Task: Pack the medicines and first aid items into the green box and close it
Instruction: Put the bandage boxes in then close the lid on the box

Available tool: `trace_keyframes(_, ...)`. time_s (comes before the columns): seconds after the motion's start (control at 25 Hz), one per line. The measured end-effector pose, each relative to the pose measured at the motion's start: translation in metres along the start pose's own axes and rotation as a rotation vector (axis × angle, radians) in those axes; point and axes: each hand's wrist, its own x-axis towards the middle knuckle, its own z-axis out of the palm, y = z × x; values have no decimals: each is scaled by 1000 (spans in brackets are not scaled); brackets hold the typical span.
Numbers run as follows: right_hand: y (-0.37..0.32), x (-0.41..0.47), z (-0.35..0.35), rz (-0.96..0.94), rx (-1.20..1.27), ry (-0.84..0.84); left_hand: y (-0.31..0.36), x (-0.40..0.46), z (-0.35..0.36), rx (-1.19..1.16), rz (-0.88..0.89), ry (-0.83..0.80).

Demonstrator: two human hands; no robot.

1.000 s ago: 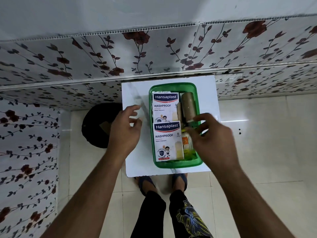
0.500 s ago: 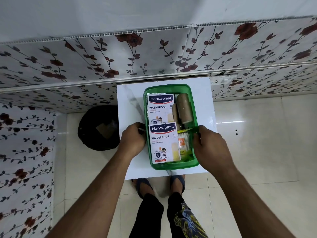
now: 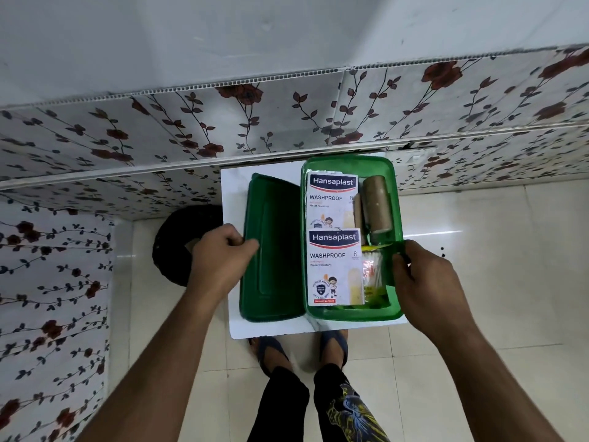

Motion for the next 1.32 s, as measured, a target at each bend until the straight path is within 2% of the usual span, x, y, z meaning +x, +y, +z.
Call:
trace_keyframes(0.16, -8, 5, 23, -8, -42, -50, 24, -34, -40, 64, 173, 196)
trace_keyframes(0.28, -18, 10, 44, 3, -18, -66, 51, -54, -37, 108, 259, 277)
trace_keyframes(0.36, -21, 11, 52, 21, 114, -68, 71, -67, -18, 184, 324, 293)
trace_keyframes(0.52, -11, 12, 43, 233, 586, -104, 83, -79, 45, 542, 465, 312)
trace_keyframes(0.64, 1, 10, 33, 268, 634, -111, 75, -78, 83, 635, 480, 240)
trace_keyframes(0.72, 4, 11, 30, 254, 631, -116, 71, -77, 90, 592, 510, 228)
trace_keyframes(0.8, 2, 14, 29, 249, 638, -97, 65, -66, 75, 458, 570, 298)
trace_keyframes(0.88, -5, 15, 31, 228, 653, -80, 51, -43, 51, 276, 474, 342)
trace_keyframes(0.92, -10, 15, 32, 218, 666, -86, 43, -31, 39, 194, 363, 296)
trace_keyframes(1.0, -23, 16, 35, 212, 686, -135, 30, -14, 25, -3, 126, 59)
trace_keyframes(1.08, -32, 17, 37, 218, 671, -176, 24, -12, 27, -146, 55, -154)
trace_keyframes(1.2, -34, 21, 39, 232, 672, -153, 27, -19, 35, -161, 114, -177)
trace_keyframes(1.32, -35, 21, 40, 231, 673, -160, 29, -20, 37, -163, 90, -178)
